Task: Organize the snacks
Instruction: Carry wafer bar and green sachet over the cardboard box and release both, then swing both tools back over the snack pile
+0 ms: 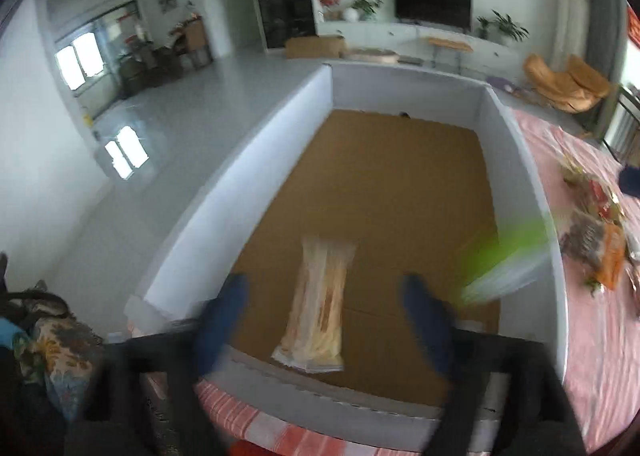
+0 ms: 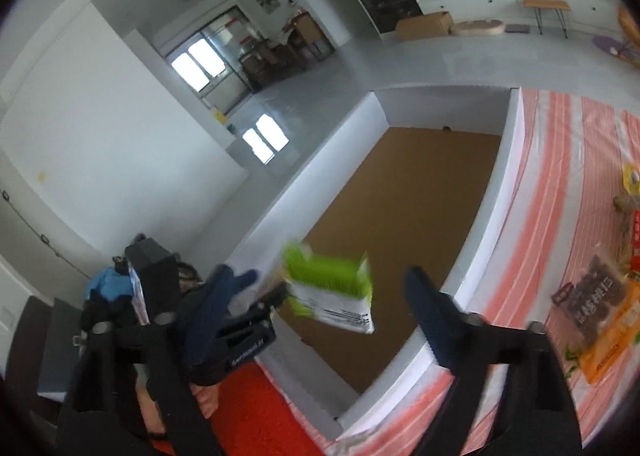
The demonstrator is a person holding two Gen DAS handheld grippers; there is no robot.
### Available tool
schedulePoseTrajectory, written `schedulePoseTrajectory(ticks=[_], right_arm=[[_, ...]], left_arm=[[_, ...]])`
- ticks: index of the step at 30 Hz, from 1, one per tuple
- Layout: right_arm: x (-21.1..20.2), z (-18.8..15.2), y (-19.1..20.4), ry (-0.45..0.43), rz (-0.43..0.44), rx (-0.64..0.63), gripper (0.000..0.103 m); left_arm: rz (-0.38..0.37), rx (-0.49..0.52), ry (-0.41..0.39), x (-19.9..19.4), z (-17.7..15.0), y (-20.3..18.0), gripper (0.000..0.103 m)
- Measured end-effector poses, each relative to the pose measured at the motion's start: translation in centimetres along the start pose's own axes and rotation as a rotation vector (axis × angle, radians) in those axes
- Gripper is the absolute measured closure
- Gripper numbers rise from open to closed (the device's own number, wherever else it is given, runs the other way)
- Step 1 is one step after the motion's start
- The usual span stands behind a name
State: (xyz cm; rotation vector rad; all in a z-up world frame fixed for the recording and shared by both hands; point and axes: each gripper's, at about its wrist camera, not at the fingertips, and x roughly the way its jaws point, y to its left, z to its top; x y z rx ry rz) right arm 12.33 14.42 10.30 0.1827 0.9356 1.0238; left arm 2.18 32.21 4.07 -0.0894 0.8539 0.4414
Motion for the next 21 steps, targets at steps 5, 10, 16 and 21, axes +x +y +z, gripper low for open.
schedulePoseTrajectory(ticks=[5, 10, 16, 21], right_arm=[[-4.1, -2.7, -4.9, -0.063, -0.152, -0.005, 0.012], [-10.9, -7.8, -13.2, -0.139, -0.483, 0.009, 0.01], [-19.8, -17.6, -24.1, -0.096, -0.858, 0.173, 0.01], [-22.5, -22.1, -28.9, -0.052, -0.938, 0.29, 0.01]], left_arm=[[-0.083, 0.001, -0.05, -1.8, -0.8, -2.6, 0.008], [-0.299, 0.108, -0.098, -6.7, -2.6, -9.6, 0.008], [-0.517, 0.333, 0.002, -7.0, -7.6, -22.0, 0.004], [-0.452, 0.408, 0.105, -1.8, -10.9, -28.7, 0.005]])
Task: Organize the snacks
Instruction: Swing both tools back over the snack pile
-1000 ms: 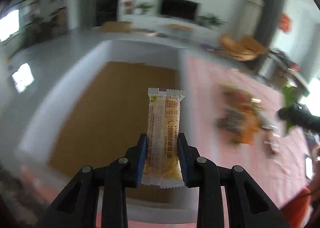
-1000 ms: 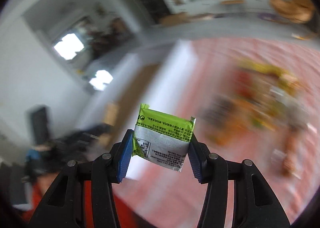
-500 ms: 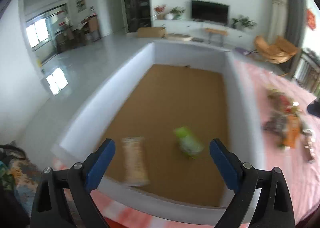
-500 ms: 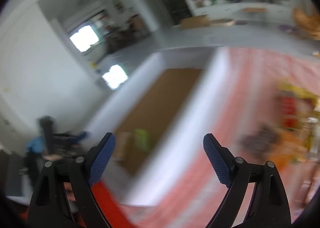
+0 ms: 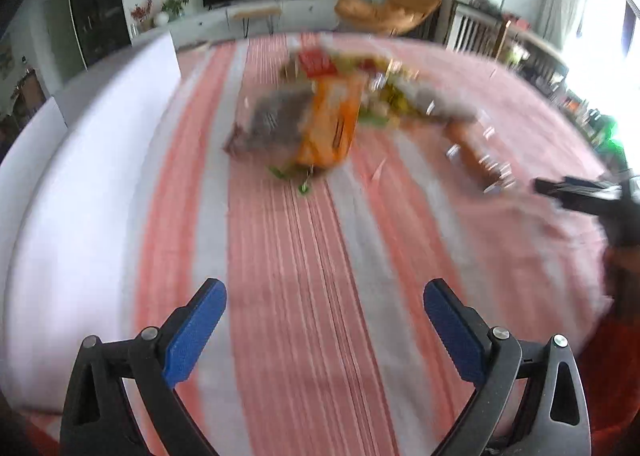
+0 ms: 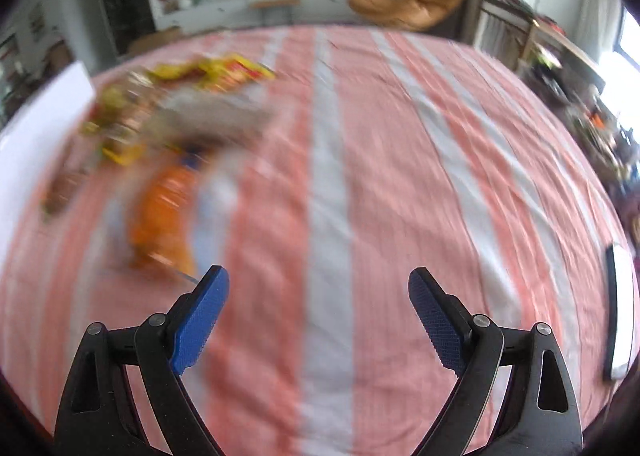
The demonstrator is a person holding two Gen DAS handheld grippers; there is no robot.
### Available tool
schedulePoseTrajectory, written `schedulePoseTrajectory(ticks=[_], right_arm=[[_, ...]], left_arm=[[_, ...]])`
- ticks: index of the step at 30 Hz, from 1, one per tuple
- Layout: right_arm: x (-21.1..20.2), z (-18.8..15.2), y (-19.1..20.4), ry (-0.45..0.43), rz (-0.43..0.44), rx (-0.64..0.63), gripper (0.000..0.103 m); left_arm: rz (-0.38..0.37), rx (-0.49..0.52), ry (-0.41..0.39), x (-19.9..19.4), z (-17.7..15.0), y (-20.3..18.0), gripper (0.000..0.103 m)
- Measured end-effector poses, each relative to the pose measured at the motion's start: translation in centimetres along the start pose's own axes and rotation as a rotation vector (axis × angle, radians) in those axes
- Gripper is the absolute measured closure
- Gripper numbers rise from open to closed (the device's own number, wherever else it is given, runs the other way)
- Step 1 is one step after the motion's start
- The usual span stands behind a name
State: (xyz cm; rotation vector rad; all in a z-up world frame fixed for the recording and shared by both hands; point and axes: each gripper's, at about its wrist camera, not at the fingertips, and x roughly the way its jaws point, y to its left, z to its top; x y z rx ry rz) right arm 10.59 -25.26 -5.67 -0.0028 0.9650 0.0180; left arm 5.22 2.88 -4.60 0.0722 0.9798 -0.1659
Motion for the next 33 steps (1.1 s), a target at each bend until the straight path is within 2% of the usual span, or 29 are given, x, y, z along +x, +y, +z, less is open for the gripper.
schedulePoseTrajectory(ticks=[2, 4, 8, 11, 15, 33], right_arm=[[0.7, -0.3, -0.6, 0.015, -0.005, 0.008, 0.008], [0.6, -0.3, -0.4, -0.013, -0.006, 0.001, 0.008], [1.0, -0.3, -0.4, -0.029, 0.002, -0.002, 0.003], [0.6, -0.7, -0.5, -0.026, 0.008, -0.001, 0.001], [0.5, -1.2, -1.3, -0.027, 0.009, 0.0, 0.001], [0.7, -1.2, -1.6, -0.026, 0.018, -0.001, 0.0]], left_arm=[[0.04, 0.01, 0.013, 2.2, 0.8, -0.4, 0.005], [0.088, 0.021, 0.015, 3.3, 1.1, -0.5, 0.004], [0.112, 0.009, -0.005, 4.2, 2.1, 0.3, 0.004], [0.089, -0.019, -0.041, 4.4, 1.5, 1.4, 0.002], [0.069, -0.071, -0.032, 5.0, 1.6, 2.7, 0.0], [0.063, -0.076, -0.032, 5.3, 1.7, 2.9, 0.0]])
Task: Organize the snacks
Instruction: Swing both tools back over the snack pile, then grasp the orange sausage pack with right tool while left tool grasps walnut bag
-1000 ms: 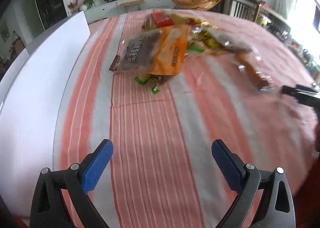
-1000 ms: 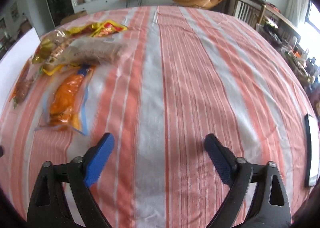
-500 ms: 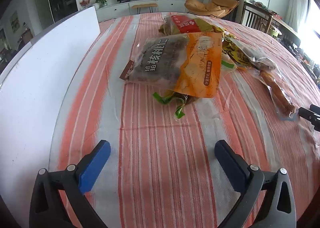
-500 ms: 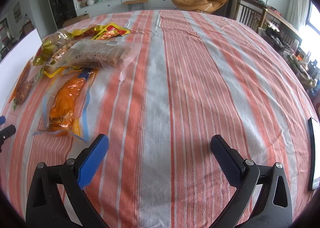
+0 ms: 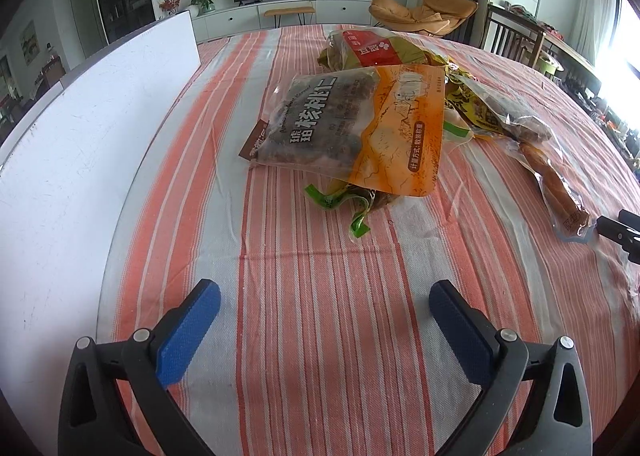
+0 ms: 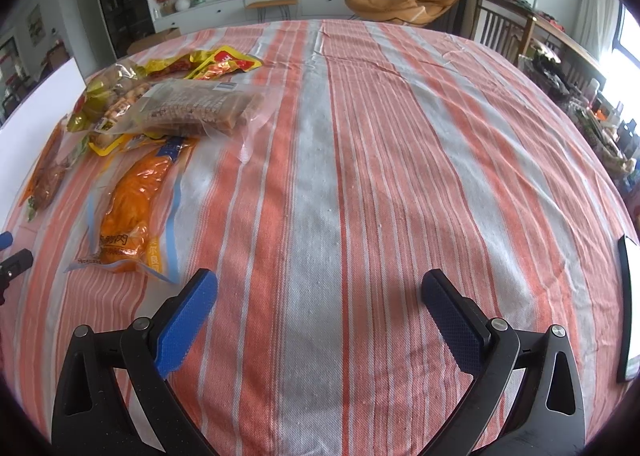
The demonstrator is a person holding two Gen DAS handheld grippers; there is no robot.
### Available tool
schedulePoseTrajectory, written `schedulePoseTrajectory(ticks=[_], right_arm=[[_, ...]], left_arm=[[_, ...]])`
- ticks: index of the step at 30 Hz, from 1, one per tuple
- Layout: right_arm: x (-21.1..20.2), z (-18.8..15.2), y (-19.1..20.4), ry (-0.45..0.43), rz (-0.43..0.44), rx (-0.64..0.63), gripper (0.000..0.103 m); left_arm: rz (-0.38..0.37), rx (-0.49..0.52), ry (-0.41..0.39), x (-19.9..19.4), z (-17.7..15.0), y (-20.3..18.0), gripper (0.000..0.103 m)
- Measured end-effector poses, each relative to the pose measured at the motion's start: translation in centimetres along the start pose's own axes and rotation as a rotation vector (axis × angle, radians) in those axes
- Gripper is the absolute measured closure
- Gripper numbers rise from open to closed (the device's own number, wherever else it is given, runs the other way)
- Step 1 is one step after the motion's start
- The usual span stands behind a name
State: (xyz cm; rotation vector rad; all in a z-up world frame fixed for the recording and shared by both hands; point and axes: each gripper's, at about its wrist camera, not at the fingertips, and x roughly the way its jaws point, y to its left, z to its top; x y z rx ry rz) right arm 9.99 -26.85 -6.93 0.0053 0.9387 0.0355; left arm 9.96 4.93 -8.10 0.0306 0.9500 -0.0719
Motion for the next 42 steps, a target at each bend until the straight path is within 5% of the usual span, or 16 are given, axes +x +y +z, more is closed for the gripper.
schedulePoseTrajectory(ticks=[4, 7, 10, 16, 19, 24, 27, 33, 36, 42], right_arm=[[-0.3, 0.6, -0.6, 0.047, 0.052, 0.055, 0.001], [-0.8, 2.2, -0.2, 0.083, 0.254, 0.179, 0.002], [0.1, 4.6, 4.0, 0.137, 0.342, 0.086, 0.002], [4.5, 6.2, 12.8, 0.191, 0.155, -0.244, 0.002], [3.3, 5.4, 12.4, 0.137, 0.15, -0.222, 0.023], [0.5, 2.5, 9.4, 0.15, 0.229, -0.172, 0.029], [-1.5, 1.1, 8.2, 0.122, 0.205, -0.189, 0.033], [-0.3, 0.5, 6.8, 0.023, 0.017, -0.214, 0.024], [-0.1, 0.0, 6.3, -0.019, 0.041, -0.161, 0.021], [0.1, -0.3, 5.9, -0.027, 0.07, -0.12, 0.018]], left_arm=[[0.0, -0.001, 0.0, -0.1, -0.2, -0.1, 0.0], [0.0, -0.001, -0.001, -0.1, -0.2, -0.1, 0.0], [-0.001, -0.001, 0.0, -0.1, -0.1, -0.1, 0.0], [-0.002, -0.002, -0.001, 0.0, -0.1, -0.1, 0.0], [-0.001, -0.001, 0.0, 0.0, -0.1, -0.1, 0.0], [0.0, -0.001, 0.0, 0.0, -0.1, -0.1, 0.0], [0.0, -0.001, 0.0, 0.0, -0.1, -0.1, 0.0], [-0.003, 0.003, 0.001, -0.1, -0.1, -0.1, 0.0], [-0.041, 0.0, 0.066, -0.5, 0.5, 0.3, 0.0], [-0.187, -0.04, -0.006, -2.3, 7.5, 1.8, 0.0]])
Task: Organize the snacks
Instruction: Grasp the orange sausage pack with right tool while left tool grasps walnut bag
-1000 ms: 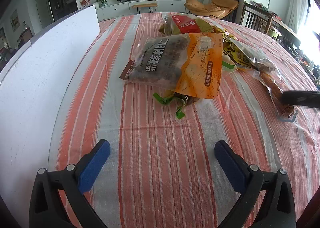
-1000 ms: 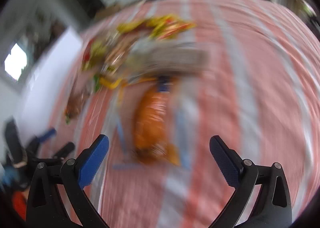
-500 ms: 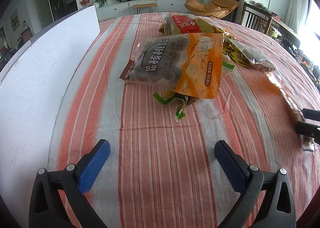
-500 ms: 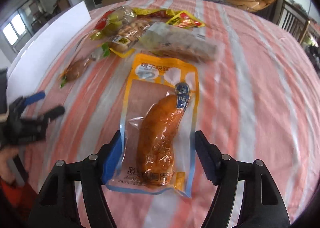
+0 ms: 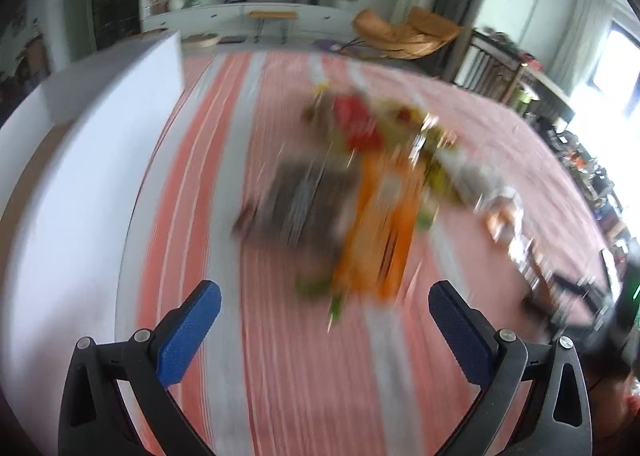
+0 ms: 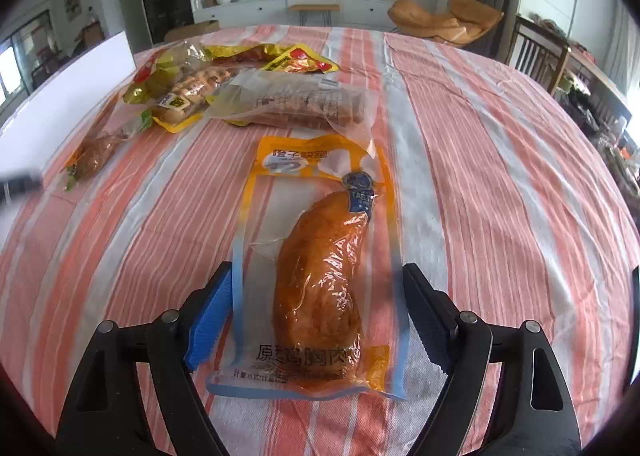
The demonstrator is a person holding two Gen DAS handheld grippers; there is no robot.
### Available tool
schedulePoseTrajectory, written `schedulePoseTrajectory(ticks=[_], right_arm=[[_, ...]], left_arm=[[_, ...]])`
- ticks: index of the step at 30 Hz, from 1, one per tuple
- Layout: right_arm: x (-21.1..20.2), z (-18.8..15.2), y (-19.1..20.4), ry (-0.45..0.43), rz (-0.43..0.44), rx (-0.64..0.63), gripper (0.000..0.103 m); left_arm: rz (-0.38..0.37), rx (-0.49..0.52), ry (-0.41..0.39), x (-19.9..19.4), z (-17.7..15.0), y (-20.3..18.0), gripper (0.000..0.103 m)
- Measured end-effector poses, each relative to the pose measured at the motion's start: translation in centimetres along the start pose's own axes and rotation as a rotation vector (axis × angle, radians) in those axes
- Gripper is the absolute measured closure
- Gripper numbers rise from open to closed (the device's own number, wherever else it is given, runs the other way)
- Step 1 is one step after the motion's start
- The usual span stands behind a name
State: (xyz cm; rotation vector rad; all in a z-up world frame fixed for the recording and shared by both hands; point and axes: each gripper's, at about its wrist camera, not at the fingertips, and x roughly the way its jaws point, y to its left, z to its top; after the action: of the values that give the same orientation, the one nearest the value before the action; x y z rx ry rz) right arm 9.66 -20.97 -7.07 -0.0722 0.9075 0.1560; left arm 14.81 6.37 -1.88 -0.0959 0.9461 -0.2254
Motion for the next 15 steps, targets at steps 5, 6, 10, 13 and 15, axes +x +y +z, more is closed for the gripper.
schedulePoseTrajectory(ticks=[5, 6, 10, 13, 15], right_arm=[[-0.2, 0.0, 0.0, 0.001, 0.011, 0.001, 0.016], [-0.2, 0.0, 0.0, 0.001, 0.012, 0.001, 0.016], [-0.2, 0.0, 0.0, 0.002, 0.021, -0.003, 0.014], [-0.2, 0.0, 0.0, 0.001, 0.029, -0.001, 0.013], [-0.2, -0.1, -0.1, -0.001, 0.037, 0.003, 0.013]], left_arm=[[0.052, -0.013, 0.053, 3.8, 7.4, -0.3, 0.0], [0.059, -0.065, 0.073, 4.8, 8.3, 0.0, 0.0], [0.102, -0.172, 0.218, 9.7, 9.6, 0.4, 0.003], [0.189, -0.099, 0.27, 10.0, 8.0, 0.3, 0.007], [0.225, -0.038, 0.274, 8.6, 6.1, 0.8, 0.007]])
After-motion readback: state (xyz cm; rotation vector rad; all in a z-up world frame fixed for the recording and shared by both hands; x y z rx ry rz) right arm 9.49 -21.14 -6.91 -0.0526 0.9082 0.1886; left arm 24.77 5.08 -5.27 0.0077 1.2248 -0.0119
